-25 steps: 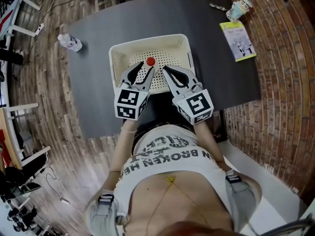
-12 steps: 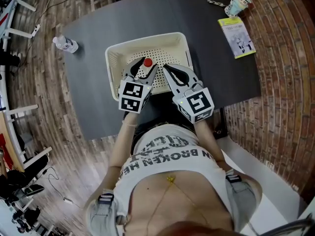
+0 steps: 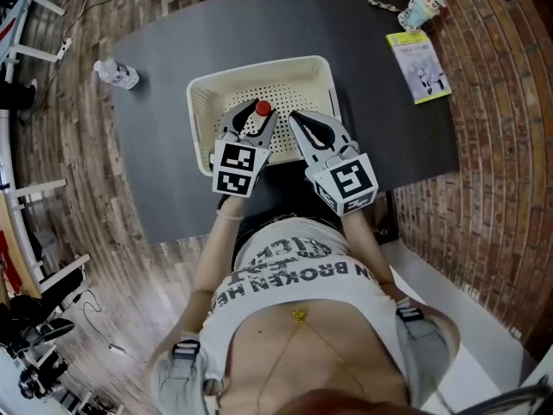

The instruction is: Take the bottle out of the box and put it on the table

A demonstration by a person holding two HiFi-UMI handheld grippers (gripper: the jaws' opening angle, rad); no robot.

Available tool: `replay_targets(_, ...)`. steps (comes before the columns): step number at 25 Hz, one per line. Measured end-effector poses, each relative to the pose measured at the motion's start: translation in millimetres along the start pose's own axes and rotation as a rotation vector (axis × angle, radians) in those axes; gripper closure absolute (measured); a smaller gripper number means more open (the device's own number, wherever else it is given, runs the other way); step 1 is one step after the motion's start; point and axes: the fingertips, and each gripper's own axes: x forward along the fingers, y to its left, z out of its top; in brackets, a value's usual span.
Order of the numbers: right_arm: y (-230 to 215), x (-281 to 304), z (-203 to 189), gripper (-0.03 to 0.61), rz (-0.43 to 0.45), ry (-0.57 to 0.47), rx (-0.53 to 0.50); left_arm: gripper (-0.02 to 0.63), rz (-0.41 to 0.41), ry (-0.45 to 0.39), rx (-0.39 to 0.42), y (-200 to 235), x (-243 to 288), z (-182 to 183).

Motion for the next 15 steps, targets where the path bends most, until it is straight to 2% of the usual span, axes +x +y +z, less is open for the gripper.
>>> replay_targets(15, -1.1, -3.9, 0.3, 0.569, -0.002, -0.005, 0.0, 0.454, 0.0, -0.016, 0.007, 1.0, 1.7, -3.3)
